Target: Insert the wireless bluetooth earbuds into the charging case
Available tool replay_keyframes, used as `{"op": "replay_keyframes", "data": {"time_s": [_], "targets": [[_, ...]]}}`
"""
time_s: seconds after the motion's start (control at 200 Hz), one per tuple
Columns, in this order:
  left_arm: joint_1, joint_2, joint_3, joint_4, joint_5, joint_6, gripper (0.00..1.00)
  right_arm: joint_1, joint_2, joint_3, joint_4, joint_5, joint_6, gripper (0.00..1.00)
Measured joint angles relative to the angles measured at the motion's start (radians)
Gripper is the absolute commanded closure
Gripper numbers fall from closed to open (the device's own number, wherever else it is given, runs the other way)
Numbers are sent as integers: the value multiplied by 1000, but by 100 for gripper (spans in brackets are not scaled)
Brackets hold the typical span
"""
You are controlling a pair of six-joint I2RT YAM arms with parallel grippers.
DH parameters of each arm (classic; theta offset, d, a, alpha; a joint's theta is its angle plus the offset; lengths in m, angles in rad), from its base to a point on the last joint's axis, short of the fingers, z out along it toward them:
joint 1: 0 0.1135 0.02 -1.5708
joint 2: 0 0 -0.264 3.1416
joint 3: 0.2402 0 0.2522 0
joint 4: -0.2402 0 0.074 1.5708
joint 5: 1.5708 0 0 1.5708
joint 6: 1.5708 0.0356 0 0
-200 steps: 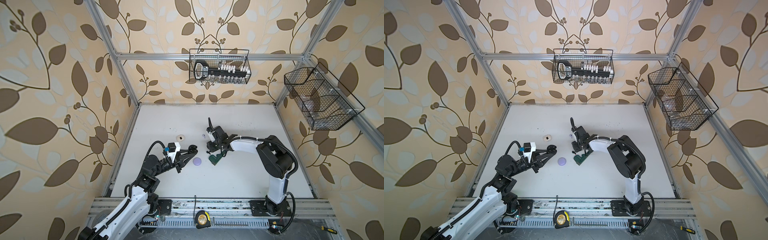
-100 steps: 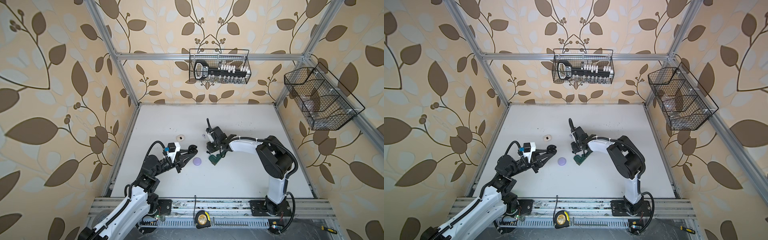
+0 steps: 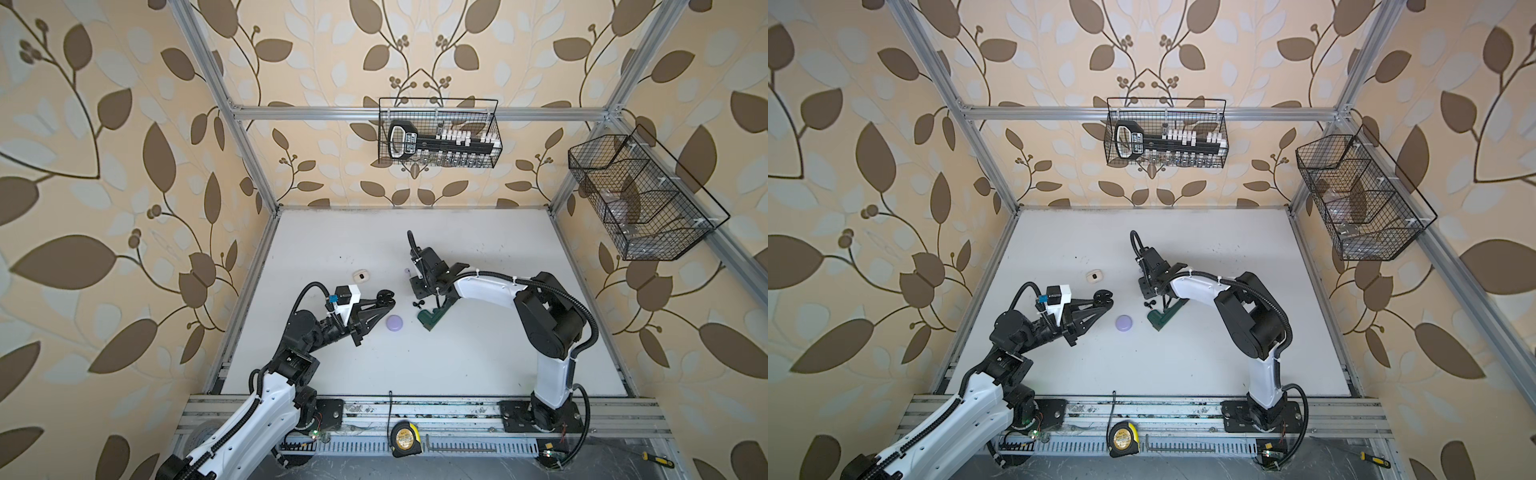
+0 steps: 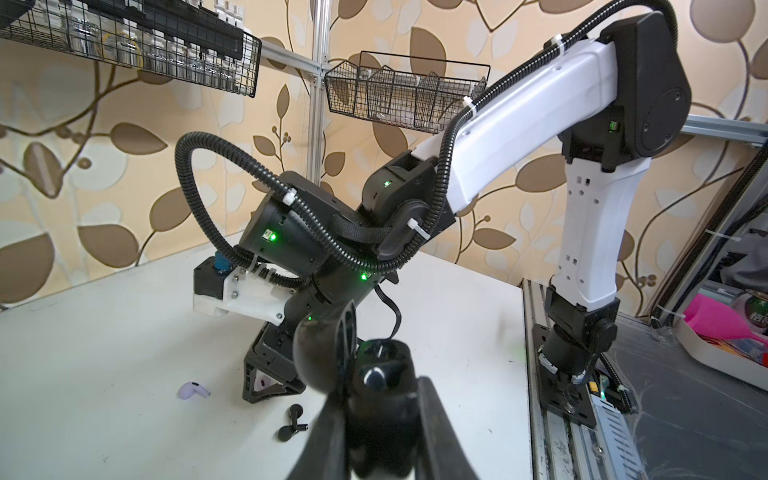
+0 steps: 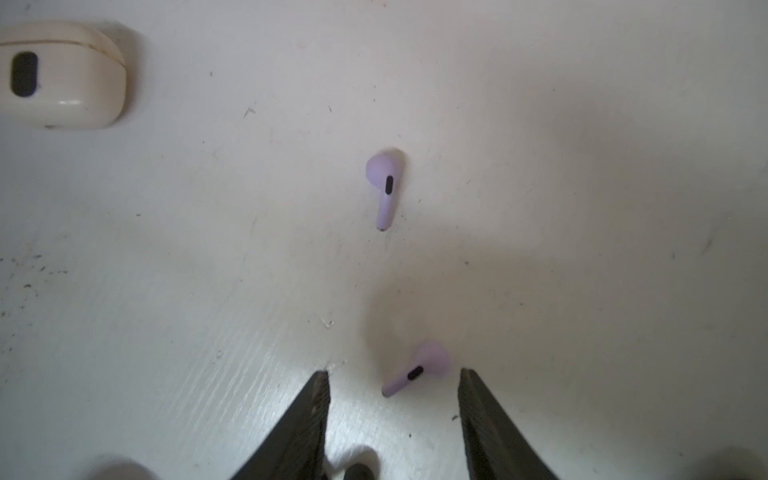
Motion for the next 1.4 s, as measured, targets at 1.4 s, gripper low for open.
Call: {"op": "replay_keyframes", "data": {"time_s": [1.4], "targets": [[0, -19, -6, -15, 0, 0, 100, 53, 101, 64, -35, 91, 29, 57]]}}
